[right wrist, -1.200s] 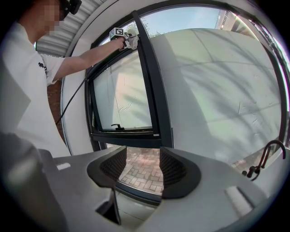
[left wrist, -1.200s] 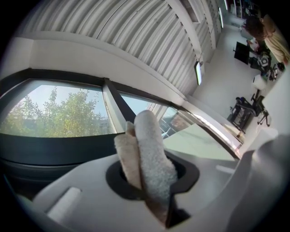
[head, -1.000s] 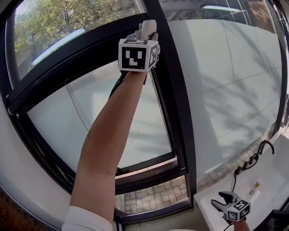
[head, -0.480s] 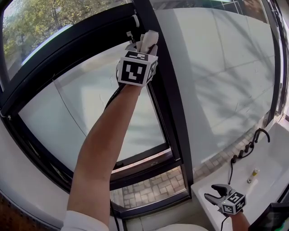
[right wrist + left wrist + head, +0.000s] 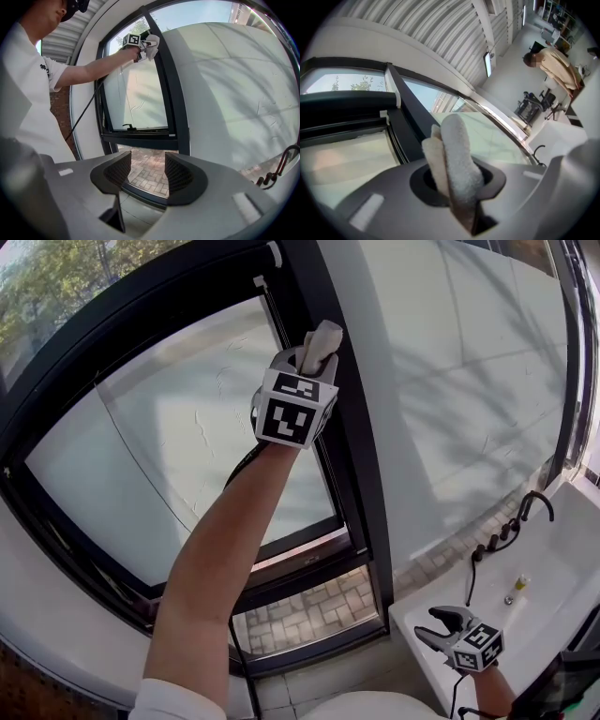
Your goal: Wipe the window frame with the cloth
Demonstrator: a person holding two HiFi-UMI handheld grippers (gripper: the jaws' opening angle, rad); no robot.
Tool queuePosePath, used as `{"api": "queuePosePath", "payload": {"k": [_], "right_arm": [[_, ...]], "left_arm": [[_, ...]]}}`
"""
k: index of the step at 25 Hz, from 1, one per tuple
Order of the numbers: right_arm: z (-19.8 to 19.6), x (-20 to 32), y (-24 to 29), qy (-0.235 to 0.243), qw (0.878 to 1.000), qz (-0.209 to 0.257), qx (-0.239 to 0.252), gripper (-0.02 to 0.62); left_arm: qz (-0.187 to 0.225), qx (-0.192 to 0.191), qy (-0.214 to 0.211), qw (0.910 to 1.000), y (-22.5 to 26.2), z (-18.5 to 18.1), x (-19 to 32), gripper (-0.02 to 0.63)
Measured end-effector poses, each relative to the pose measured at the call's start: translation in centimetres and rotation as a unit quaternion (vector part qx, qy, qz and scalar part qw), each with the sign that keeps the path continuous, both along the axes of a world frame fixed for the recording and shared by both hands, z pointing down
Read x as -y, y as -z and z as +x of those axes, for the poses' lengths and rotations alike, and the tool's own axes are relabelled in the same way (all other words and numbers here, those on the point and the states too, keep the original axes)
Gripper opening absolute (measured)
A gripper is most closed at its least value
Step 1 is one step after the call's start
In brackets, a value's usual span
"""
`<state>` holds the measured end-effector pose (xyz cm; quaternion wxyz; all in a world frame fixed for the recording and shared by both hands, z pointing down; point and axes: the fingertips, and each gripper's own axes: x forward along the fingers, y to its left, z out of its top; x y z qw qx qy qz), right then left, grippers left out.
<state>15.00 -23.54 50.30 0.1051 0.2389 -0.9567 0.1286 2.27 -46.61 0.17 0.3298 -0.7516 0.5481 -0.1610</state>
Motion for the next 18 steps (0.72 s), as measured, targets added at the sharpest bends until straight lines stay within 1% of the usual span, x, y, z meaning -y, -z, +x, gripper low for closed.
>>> {"api": "queuePosePath", "payload": {"k": [3,5,12,18], "right_arm": [[-0.3,0.0,0.4,0.002,1.0,0.0,0.006,0.227],[-0.4,0.0,0.5,0.002,1.0,-0.001,0.008,0.227],[-0.3,-0.7,-0.1,0.005,1.0,-0.007,0.0,0.225],[-0.1,-0.8,0.1,0.004,1.0,-0.003,-0.004,0.225]], "left_arm": [[0.012,0.01,0.007,0.9999,-1.8,-0.3,0.3,0.098],[0.012,0.013,0.007,0.9998,-3.2,-0.2,0.3,0.098],[-0.008,0.013,0.002,0.9999,-9.0,-0.2,0.3,0.098],[-0.019,0.016,0.004,0.9997,-14.0,-0.1,0.6,0.098]]}}
